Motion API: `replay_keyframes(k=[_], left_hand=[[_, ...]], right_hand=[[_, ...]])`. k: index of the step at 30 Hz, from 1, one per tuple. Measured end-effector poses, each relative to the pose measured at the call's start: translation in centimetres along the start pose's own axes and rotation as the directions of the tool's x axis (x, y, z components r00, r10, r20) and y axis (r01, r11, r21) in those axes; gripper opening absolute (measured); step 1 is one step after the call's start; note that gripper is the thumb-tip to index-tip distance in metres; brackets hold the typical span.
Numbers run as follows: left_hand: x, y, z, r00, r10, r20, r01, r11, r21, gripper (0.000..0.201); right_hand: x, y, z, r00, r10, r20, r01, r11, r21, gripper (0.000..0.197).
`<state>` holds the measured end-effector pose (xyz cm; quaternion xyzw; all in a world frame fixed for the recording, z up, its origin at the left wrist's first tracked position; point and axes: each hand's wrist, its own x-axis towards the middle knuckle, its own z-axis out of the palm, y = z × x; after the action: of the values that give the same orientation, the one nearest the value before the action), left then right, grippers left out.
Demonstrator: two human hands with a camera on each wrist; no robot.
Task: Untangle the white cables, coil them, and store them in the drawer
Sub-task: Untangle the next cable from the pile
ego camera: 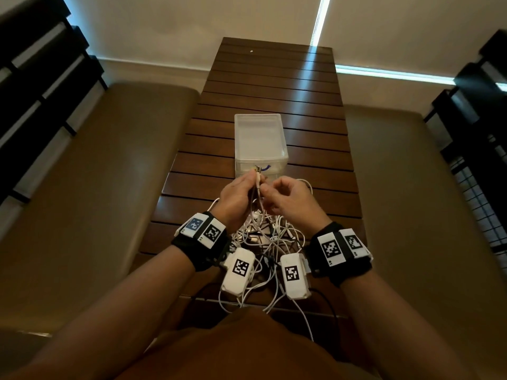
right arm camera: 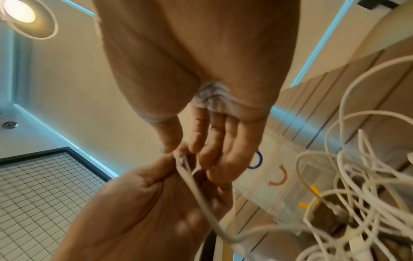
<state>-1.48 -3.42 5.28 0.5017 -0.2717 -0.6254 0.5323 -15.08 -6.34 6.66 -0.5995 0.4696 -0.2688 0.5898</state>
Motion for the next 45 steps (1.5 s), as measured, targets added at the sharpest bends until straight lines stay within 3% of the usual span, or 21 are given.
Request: replay_keyframes(k=[3,5,7,19,21,23,25,28,30,32,35,37,41,43,45], left_hand=[[0.1,0.7,-0.6,0.998,-0.022,0.062,0.022,1.000,-0.004,0.034],[-0.3,0.9,-0.4,0.988,-0.046,0.144,0.037,0.997,0.067,0.034],[-0.6,0.6,0.0,0.985,-0.069,0.159,0.058,0.996,0.074,0.033],[-1.0,0.6,0.0,0.984,-0.096,0.147,0.101,0.994,-0.030,0.031],[-1.0,0.8,0.2,0.987,-0.083,0.136,0.090,0.995,-0.041,0.032],[-0.8,1.3,0.3,0.990,-0.047,0.131,0.059,0.994,-0.087,0.035],[-0.5,1.9,0.0,0.994,0.010,0.112,0.010,0.985,-0.171,0.037],[-0.1,2.8,-0.8,0.988,0.038,0.148,0.006,0.958,-0.286,0.038],[-0.2,3.4,-1.0,0.981,0.058,0.185,0.004,0.947,-0.322,0.037],[-0.5,4.2,-0.8,0.959,0.116,0.257,-0.009,0.923,-0.384,0.030],[-1.0,5.2,-0.9,0.901,0.193,0.389,0.010,0.886,-0.463,0.031],[-1.1,5.1,-1.1,0.907,0.170,0.385,0.006,0.910,-0.415,0.039],[-0.2,3.1,-1.8,0.987,-0.062,0.149,0.072,0.995,-0.064,0.032],[0.2,1.6,-2.1,0.987,-0.151,0.047,0.147,0.985,0.088,0.031],[0.0,0.2,-2.1,0.981,-0.190,0.046,0.184,0.976,0.113,0.032]], right_hand=[[0.4,-0.5,-1.2,0.975,-0.195,-0.103,0.179,0.973,-0.146,0.023],[0.9,-0.8,-1.6,0.968,-0.250,-0.019,0.243,0.953,-0.181,0.034],[1.3,-1.0,-1.7,0.962,-0.270,0.041,0.273,0.941,-0.201,0.028],[1.2,-1.1,-0.9,0.964,-0.267,-0.007,0.264,0.956,-0.130,0.026],[1.1,-1.2,-0.5,0.972,-0.228,0.051,0.231,0.972,-0.043,0.036],[0.9,-0.8,0.1,0.983,-0.089,0.161,0.066,0.987,0.147,0.035],[1.0,0.5,0.2,0.952,0.019,0.306,-0.080,0.979,0.190,0.035],[1.1,2.4,0.3,0.908,0.095,0.408,-0.136,0.988,0.072,0.027],[1.4,3.2,0.1,0.871,0.114,0.478,-0.056,0.989,-0.134,0.026],[1.9,4.4,-0.1,0.847,0.143,0.513,0.071,0.925,-0.374,0.018],[2.7,6.5,-1.0,0.930,0.113,0.351,0.048,0.907,-0.418,0.017],[2.8,6.7,-1.3,0.960,0.080,0.270,0.016,0.943,-0.333,0.018],[2.7,4.6,-0.7,0.992,-0.059,0.115,0.088,0.960,-0.266,0.015],[2.6,3.1,-0.6,0.990,-0.139,0.001,0.137,0.978,-0.155,0.013],[2.3,1.6,-0.5,0.982,-0.184,-0.046,0.181,0.982,-0.059,0.012]])
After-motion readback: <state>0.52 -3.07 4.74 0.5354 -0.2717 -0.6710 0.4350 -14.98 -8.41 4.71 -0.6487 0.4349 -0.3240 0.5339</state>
